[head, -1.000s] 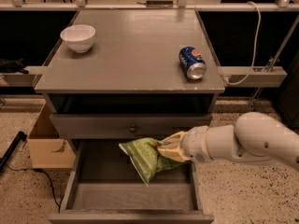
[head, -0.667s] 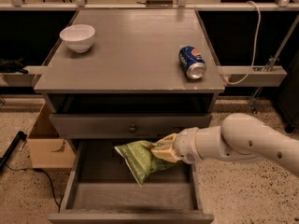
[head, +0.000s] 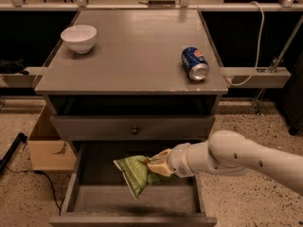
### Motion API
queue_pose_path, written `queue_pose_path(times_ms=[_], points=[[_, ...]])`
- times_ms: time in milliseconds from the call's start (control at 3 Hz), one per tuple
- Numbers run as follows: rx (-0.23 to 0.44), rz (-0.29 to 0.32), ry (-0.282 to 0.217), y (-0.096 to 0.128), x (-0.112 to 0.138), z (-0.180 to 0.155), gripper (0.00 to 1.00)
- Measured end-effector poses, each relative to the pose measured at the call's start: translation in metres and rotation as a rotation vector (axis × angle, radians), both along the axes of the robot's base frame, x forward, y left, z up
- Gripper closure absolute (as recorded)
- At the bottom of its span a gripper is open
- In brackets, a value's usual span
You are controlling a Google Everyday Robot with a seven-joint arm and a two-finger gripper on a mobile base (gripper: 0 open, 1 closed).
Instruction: Place green jalapeno chip bag into middle drawer
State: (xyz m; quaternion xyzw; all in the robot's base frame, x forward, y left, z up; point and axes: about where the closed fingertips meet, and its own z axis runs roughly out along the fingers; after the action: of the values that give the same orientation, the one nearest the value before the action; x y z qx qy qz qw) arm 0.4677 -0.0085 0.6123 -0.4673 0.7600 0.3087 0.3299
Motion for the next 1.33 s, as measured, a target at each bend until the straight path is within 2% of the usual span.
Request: queue_pose_path(times_ms=[333, 667, 1000, 1333], points=[[-0.006, 0.001, 0.001, 0.002, 0.002, -0.001, 1.0], [-0.036, -0.025, 0.065, 0.002, 0.021, -0.036, 1.0], [-0.119, -0.03, 0.19, 0.014, 0.049, -0.107, 1.0], [-0.114, -0.032, 0.187, 0.013, 0.048, -0.106, 1.0]])
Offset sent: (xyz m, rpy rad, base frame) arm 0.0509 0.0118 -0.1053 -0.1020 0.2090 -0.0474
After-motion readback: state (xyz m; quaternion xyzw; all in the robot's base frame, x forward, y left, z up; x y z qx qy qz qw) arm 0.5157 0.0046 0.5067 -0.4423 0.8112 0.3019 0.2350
